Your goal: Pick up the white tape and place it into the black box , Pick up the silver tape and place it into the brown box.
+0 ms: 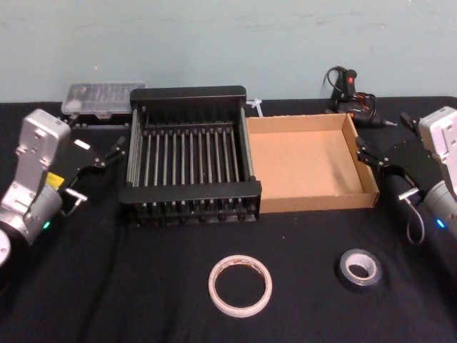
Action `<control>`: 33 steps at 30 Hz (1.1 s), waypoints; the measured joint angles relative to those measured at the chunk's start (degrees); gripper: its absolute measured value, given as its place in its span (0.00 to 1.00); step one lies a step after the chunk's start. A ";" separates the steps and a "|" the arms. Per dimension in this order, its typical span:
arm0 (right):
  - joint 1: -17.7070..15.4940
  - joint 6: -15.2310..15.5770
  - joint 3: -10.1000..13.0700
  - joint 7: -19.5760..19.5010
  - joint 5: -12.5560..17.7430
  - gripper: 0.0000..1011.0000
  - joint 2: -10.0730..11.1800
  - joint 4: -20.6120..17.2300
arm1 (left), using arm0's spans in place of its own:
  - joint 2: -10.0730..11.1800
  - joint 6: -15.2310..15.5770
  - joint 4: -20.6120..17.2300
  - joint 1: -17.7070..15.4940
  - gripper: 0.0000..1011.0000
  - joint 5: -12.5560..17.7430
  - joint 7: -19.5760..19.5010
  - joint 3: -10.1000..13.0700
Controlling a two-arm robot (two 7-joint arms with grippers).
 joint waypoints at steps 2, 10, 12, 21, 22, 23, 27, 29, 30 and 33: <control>0.00 0.00 0.00 0.00 0.00 0.99 0.00 0.00 | 0.00 0.00 0.00 0.00 0.99 0.00 0.00 0.00; 0.00 0.00 0.00 0.00 0.00 0.99 0.00 0.00 | 0.00 0.00 0.00 0.00 0.99 0.00 0.00 0.00; 0.00 0.00 0.00 0.00 0.00 0.99 0.00 0.00 | 0.00 0.00 0.00 0.00 0.99 0.00 0.00 0.00; 0.00 0.00 0.00 0.00 0.00 0.99 0.00 0.00 | 0.00 0.00 0.00 0.00 0.99 0.00 0.00 0.00; 0.00 0.00 0.00 0.00 0.00 0.99 0.00 0.00 | 0.00 0.00 0.00 0.00 0.99 0.00 0.00 0.00; 0.00 0.00 0.00 0.00 0.00 0.99 0.00 0.00 | 0.00 0.00 0.00 0.00 0.99 0.00 0.00 0.00; 0.00 0.00 0.00 0.00 0.00 0.99 0.00 0.00 | 0.00 0.00 0.00 0.00 0.99 0.00 0.00 0.00; 0.00 0.00 0.00 0.00 0.00 0.99 0.00 0.00 | 0.00 0.00 0.00 0.00 0.99 0.00 0.00 0.00; 0.00 0.00 0.00 0.00 0.00 0.99 0.00 0.00 | 0.00 0.00 0.00 0.00 0.99 0.00 0.00 0.00; 0.00 0.00 0.00 0.00 0.00 0.99 0.00 0.00 | 0.00 0.00 0.00 0.00 0.99 0.00 0.00 0.00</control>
